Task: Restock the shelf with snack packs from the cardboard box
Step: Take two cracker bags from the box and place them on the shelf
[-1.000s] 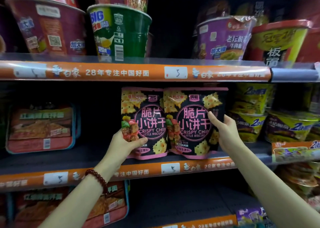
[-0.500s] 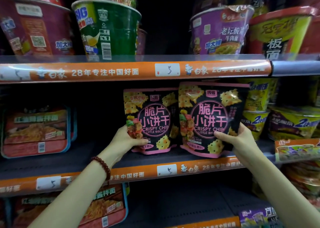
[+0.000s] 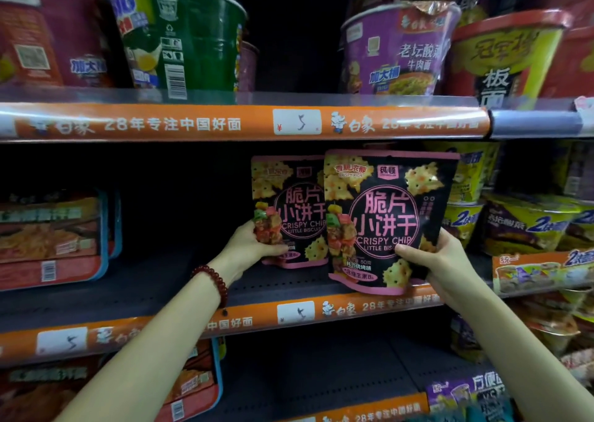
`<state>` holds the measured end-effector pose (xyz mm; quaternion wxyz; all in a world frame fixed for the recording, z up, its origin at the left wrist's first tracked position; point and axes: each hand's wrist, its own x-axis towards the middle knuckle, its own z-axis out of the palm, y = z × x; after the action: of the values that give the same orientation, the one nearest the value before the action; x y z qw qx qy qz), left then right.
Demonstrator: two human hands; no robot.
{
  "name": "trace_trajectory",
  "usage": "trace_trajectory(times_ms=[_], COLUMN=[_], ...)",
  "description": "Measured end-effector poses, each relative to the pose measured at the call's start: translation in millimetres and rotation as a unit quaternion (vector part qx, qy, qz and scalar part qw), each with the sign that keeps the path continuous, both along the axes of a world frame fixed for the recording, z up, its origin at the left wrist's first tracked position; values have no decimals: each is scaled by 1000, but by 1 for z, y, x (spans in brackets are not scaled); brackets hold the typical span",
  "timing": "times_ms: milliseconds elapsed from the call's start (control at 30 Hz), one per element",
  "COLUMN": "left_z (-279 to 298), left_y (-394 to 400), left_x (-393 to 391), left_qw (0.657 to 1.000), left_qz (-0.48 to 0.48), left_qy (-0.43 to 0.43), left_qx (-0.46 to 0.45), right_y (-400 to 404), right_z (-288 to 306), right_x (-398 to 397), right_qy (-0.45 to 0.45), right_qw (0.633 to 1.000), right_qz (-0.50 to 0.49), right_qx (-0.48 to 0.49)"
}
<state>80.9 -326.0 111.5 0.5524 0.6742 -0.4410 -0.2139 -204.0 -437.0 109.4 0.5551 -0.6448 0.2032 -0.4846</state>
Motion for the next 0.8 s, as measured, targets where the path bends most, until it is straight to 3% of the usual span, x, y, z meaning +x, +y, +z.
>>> trace_trajectory(times_ms=[100,333,567,800], left_z=[3,4,-18,-33], left_y=[17,107,159,159], left_x=[8,22,39,40], left_qw=[1000,987,911,896], left_qz=[-4,-69,-27,15], left_qy=[2,-138,-379,-428], left_qx=[18,36,161,120], right_y=[1,7,25,22], right_z=[2,5,1,0], right_x=[9,43,95,94], right_qy=[8,-10,2,55], right_qw=[1000,998,996,995], right_qz=[20,59,79,81], right_qx=[9,26,46,26])
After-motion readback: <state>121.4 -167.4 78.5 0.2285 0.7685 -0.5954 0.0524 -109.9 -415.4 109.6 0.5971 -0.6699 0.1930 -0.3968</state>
